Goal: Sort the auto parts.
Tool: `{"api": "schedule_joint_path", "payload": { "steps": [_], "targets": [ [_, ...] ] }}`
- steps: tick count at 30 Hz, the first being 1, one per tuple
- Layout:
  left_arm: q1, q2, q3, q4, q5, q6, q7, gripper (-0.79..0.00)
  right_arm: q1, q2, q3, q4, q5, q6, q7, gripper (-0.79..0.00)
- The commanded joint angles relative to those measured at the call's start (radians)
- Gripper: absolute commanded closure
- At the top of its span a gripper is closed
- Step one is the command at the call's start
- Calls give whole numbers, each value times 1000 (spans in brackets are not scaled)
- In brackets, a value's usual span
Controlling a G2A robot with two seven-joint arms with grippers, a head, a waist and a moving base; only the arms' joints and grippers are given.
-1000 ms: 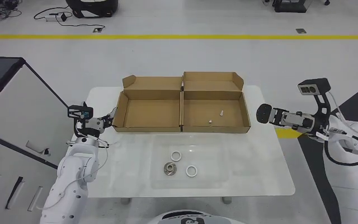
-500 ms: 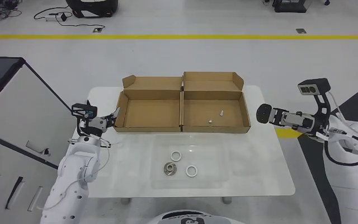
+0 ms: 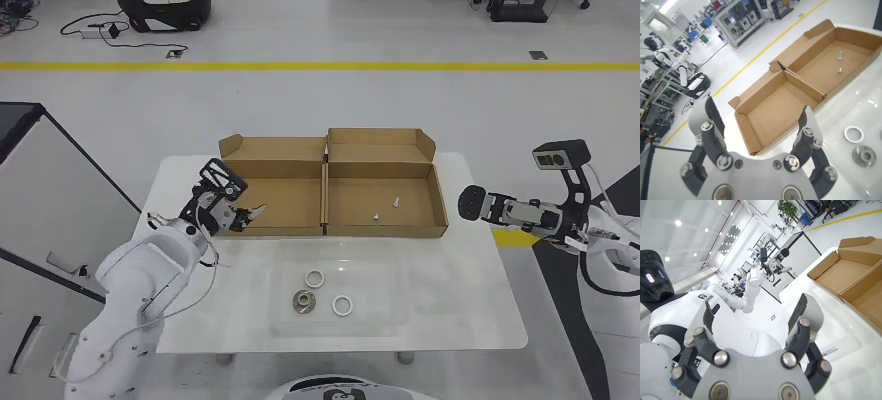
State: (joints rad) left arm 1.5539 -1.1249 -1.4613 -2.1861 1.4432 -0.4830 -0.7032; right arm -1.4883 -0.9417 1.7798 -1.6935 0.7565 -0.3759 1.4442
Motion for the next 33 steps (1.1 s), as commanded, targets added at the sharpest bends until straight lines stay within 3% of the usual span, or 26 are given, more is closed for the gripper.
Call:
{"api": "schedule_joint_path", "payload": {
  "steps": [1, 4, 12, 23, 33],
  "targets": [
    [-65, 0, 49, 16, -13, -70, -87, -785, 0, 0, 0, 0, 0, 0, 0, -785],
    [-155, -2, 127, 43, -45, -145, -178, -785, 0, 0, 0, 0, 0, 0, 0, -785],
    [-333, -16, 300, 102, -271, -218, -413, -785, 0, 0, 0, 0, 0, 0, 0, -785],
    [-597, 18, 665, 223, -394, -107, -527, -785, 0, 0, 0, 0, 0, 0, 0, -785],
    [-812, 62, 852, 275, -675, -25, -609, -785, 0, 0, 0, 0, 0, 0, 0, -785]
  ]
}}
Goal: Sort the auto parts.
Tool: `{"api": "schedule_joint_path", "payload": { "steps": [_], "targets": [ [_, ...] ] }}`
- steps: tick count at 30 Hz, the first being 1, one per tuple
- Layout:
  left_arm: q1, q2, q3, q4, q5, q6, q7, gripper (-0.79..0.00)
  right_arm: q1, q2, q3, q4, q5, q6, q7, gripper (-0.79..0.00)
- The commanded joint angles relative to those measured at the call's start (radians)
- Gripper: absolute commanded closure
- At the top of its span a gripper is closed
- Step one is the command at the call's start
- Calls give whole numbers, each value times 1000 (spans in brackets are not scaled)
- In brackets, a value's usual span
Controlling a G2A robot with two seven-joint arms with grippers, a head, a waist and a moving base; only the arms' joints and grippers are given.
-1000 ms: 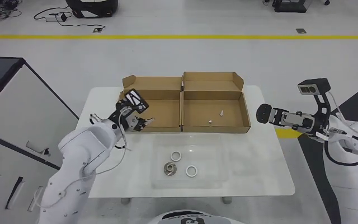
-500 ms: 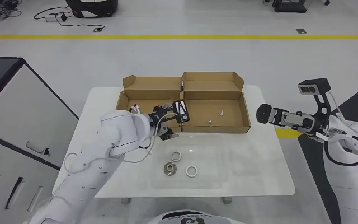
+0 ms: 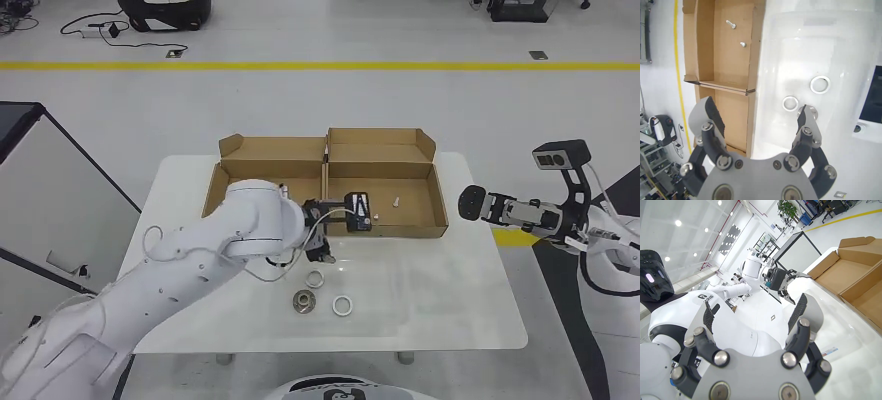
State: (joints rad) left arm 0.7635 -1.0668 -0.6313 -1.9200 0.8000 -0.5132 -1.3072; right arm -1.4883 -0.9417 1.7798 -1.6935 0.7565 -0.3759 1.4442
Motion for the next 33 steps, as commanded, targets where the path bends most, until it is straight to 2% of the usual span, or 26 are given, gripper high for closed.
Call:
{"api": "schedule_joint_path", "payload": {
  "steps": [1, 8, 19, 33],
  "targets": [
    [-39, 6, 41, 13, -55, 8, -7, -785, 0, 0, 0, 0, 0, 0, 0, -785],
    [-142, 9, 146, 28, -129, 34, -34, -785, 0, 0, 0, 0, 0, 0, 0, -785],
    [-101, -22, 220, 33, -59, 123, -1, -785, 0, 0, 0, 0, 0, 0, 0, -785],
    [-68, -66, 277, 74, -14, 166, 39, -785, 0, 0, 0, 0, 0, 0, 0, -785]
  ]
}}
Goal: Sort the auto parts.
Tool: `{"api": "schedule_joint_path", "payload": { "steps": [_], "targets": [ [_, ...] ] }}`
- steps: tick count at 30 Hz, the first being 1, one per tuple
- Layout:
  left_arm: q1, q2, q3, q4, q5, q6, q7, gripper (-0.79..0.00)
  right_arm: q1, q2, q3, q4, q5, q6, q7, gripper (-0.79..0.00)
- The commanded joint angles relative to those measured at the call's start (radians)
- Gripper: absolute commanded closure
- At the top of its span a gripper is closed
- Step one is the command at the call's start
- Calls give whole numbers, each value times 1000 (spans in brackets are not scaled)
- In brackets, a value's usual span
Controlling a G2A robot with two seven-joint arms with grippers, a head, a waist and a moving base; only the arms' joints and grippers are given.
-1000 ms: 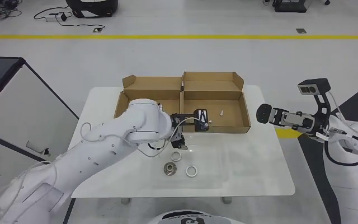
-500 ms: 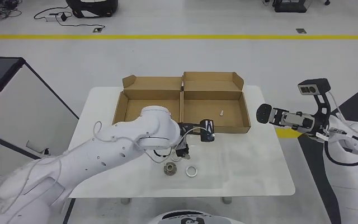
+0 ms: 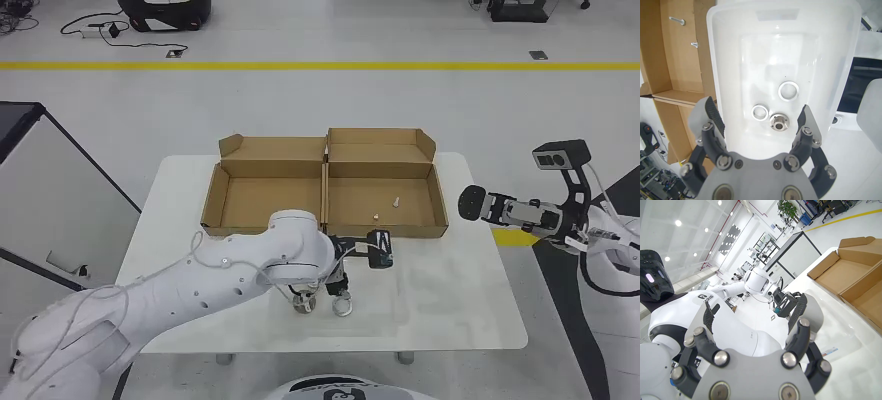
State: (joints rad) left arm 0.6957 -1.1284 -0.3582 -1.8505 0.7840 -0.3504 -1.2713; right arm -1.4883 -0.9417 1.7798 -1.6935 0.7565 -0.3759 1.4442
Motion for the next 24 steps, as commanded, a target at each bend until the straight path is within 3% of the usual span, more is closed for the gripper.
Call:
{"api": "schedule_joint_path", "payload": {
  "steps": [1, 24],
  "targets": [
    [1, -9, 8, 8, 2, 4, 4, -785, 0, 0, 0, 0, 0, 0, 0, -785],
    [-10, -91, 70, 121, -48, -35, -43, -693, 0, 0, 0, 0, 0, 0, 0, -785]
  ]
}}
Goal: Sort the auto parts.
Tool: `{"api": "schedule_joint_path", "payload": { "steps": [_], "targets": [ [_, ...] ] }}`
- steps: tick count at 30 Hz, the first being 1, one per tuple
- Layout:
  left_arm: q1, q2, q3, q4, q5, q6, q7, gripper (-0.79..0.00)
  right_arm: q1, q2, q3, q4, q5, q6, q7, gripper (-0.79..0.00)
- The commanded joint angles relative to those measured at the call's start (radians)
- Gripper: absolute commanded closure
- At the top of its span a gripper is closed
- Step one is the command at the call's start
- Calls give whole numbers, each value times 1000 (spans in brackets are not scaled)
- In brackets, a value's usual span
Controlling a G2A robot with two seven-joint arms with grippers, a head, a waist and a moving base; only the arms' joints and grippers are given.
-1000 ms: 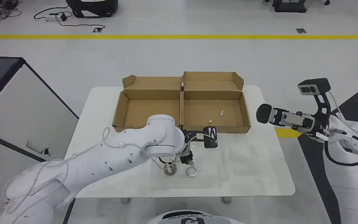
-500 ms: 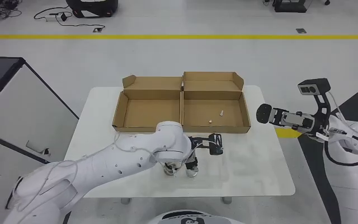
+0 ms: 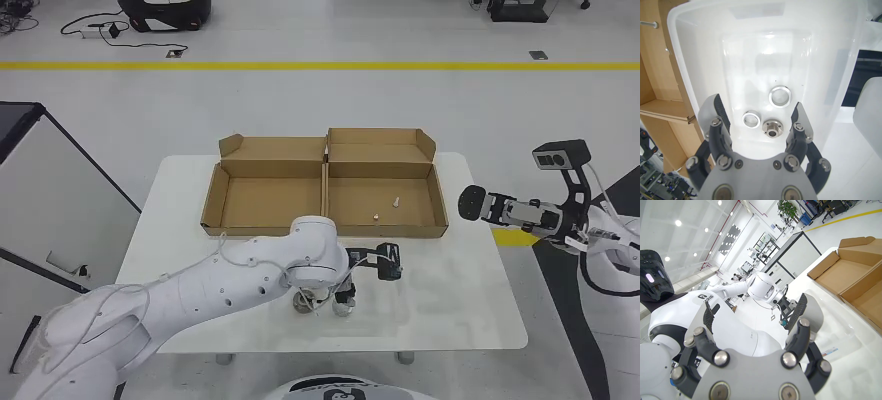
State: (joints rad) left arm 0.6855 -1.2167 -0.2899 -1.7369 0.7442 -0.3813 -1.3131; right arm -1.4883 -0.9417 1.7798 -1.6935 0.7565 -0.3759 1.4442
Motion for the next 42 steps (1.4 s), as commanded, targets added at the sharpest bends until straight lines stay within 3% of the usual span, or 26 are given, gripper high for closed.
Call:
{"api": "schedule_joint_path", "payload": {
  "steps": [1, 10, 12, 42],
  "targets": [
    [0, -6, 3, 14, -11, -7, -3, -677, 0, 0, 0, 0, 0, 0, 0, -785],
    [11, -24, 14, 62, -5, -13, 0, -545, 0, 0, 0, 0, 0, 0, 0, -785],
    [15, -26, 16, 70, 1, -12, 1, -474, 0, 0, 0, 0, 0, 0, 0, -785],
    [90, -26, 6, 105, 33, -19, -1, -372, 0, 0, 0, 0, 0, 0, 0, -785]
  ]
}}
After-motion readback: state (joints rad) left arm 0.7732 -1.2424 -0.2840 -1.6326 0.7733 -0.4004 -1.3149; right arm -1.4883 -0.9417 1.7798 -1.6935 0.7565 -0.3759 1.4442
